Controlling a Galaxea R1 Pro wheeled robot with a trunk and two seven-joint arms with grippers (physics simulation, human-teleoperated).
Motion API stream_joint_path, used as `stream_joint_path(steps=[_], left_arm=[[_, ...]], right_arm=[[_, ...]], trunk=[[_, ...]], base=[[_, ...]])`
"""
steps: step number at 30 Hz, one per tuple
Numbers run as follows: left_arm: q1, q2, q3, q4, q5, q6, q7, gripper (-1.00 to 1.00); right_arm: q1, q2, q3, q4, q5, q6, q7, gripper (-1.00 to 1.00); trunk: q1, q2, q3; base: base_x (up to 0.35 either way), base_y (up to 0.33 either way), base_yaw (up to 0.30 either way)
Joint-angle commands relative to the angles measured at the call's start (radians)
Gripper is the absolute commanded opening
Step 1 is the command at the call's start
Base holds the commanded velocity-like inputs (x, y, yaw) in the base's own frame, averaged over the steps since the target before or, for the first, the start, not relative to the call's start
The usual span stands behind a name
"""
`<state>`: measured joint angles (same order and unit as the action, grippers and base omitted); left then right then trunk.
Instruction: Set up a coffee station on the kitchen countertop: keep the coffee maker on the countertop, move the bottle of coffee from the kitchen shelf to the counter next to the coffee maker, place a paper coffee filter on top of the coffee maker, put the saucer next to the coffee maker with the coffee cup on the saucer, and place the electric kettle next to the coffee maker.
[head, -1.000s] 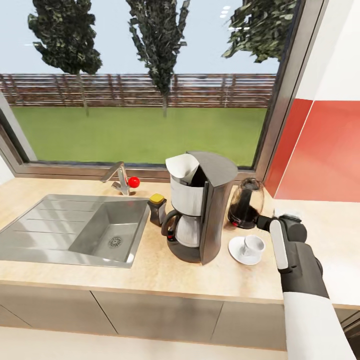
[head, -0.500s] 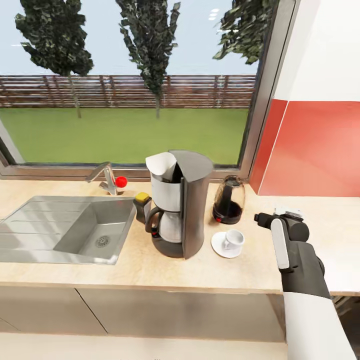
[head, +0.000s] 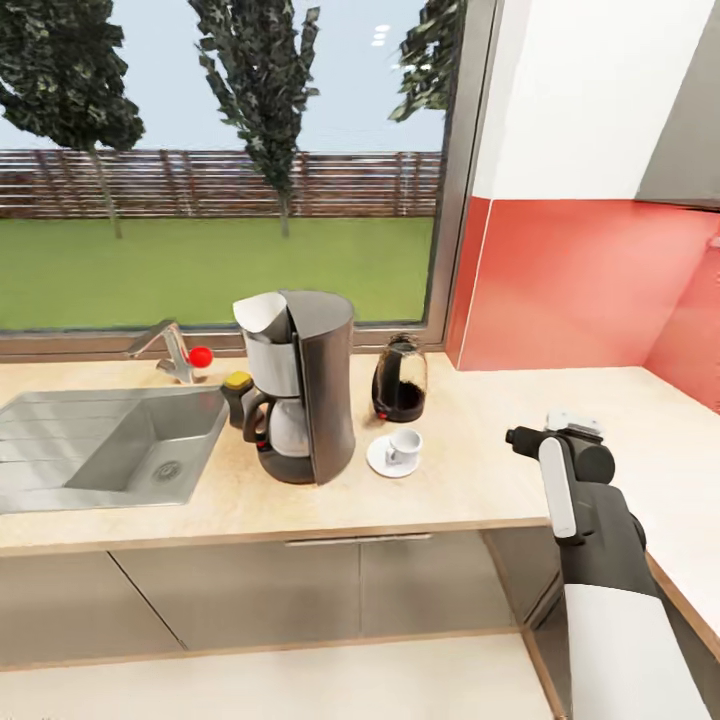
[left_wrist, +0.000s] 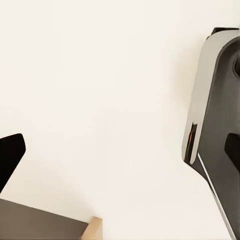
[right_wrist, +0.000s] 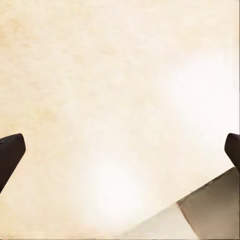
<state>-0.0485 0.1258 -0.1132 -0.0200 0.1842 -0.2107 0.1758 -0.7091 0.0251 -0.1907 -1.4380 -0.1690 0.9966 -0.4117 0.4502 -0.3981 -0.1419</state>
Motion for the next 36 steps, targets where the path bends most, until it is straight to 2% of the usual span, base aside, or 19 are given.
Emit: stream_joint_path(steps=[1,6,11,13,16,19,20,21,22,24,26,29,32,33,36], left_arm=[[-0.001,0.0,-0.009,0.0,0.01,-0.004,0.002,1.0],[-0.009,0.0,-0.009,-0.002,0.013,-0.005,0.002,1.0],[-0.012,0.001,-0.009,-0.047,0.014,-0.005,0.002,1.0],[-0.012,0.001,-0.01,-0.064,0.013,-0.005,0.002,1.0],[-0.013,0.001,-0.01,-0.085,0.011,-0.003,0.003,1.0],[-0.013,0.002,-0.011,-0.097,0.011,-0.003,0.006,1.0],[-0.013,0.002,-0.011,-0.098,0.01,-0.003,0.006,1.0],[-0.013,0.003,-0.011,-0.099,0.01,-0.003,0.006,1.0],[-0.013,0.003,-0.011,-0.099,0.01,-0.004,0.006,1.0],[-0.013,0.004,-0.011,-0.1,0.01,-0.004,0.007,1.0],[-0.014,0.003,-0.011,-0.101,0.009,-0.004,0.007,1.0],[-0.014,0.001,-0.011,-0.102,0.007,-0.004,0.007,1.0],[-0.014,0.001,-0.011,-0.102,0.006,-0.004,0.007,1.0],[-0.014,0.001,-0.011,-0.102,0.006,-0.004,0.007,1.0],[-0.014,0.0,-0.011,-0.102,0.005,-0.005,0.007,1.0]], right_arm=[[-0.001,0.001,0.0,0.0,-0.01,0.002,-0.009,1.0],[-0.001,0.005,0.002,0.0,-0.01,0.002,-0.008,1.0],[0.005,0.006,0.012,0.005,-0.011,-0.004,-0.005,1.0],[0.01,0.006,0.033,0.013,-0.011,-0.031,-0.004,1.0],[0.019,0.006,0.077,0.049,-0.011,-0.166,-0.004,1.0],[0.045,0.005,0.145,0.132,-0.007,-0.424,-0.004,1.0],[0.051,0.005,0.154,0.148,-0.006,-0.469,-0.004,1.0],[0.064,0.004,0.169,0.183,-0.004,-0.562,-0.004,1.0],[0.072,0.004,0.174,0.202,-0.003,-0.609,-0.004,1.0],[0.106,0.004,0.188,0.295,0.013,-0.81,-0.005,1.0],[0.127,0.004,0.193,0.43,0.054,-1.049,-0.005,1.0],[0.138,0.006,0.196,0.684,0.118,-1.435,-0.006,1.0],[0.141,0.008,0.197,0.905,0.143,-1.769,-0.008,1.0],[0.141,0.009,0.197,0.969,0.147,-1.86,-0.007,1.0],[0.143,0.025,0.196,1.124,0.152,-2.027,-0.008,1.0]], trunk=[[0.0,-0.002,-0.002],[0.0,-0.002,-0.002],[0.0,-0.002,-0.002],[0.0,-0.002,-0.002],[0.0,-0.002,-0.002],[0.0,-0.002,-0.002],[0.0,-0.002,-0.002],[0.0,-0.002,-0.002],[0.0,-0.002,-0.002],[0.0,-0.002,-0.002],[0.0,-0.002,-0.002],[0.0,-0.002,-0.002],[0.0,-0.002,-0.002],[0.0,-0.002,-0.002],[0.0,-0.002,-0.002]], base=[[-0.321,-0.045,-0.015],[-0.333,0.009,-0.005],[-0.338,0.086,-0.001],[-0.336,0.099,0.0],[-0.213,0.069,0.0],[-0.068,0.022,0.0],[-0.033,0.011,0.0],[-0.021,0.007,0.0],[-0.017,0.005,0.0],[-0.009,0.003,0.0],[-0.004,0.001,0.0],[-0.001,0.0,0.0],[0.0,0.0,0.0],[0.0,0.0,0.0],[0.0,0.0,0.0]])
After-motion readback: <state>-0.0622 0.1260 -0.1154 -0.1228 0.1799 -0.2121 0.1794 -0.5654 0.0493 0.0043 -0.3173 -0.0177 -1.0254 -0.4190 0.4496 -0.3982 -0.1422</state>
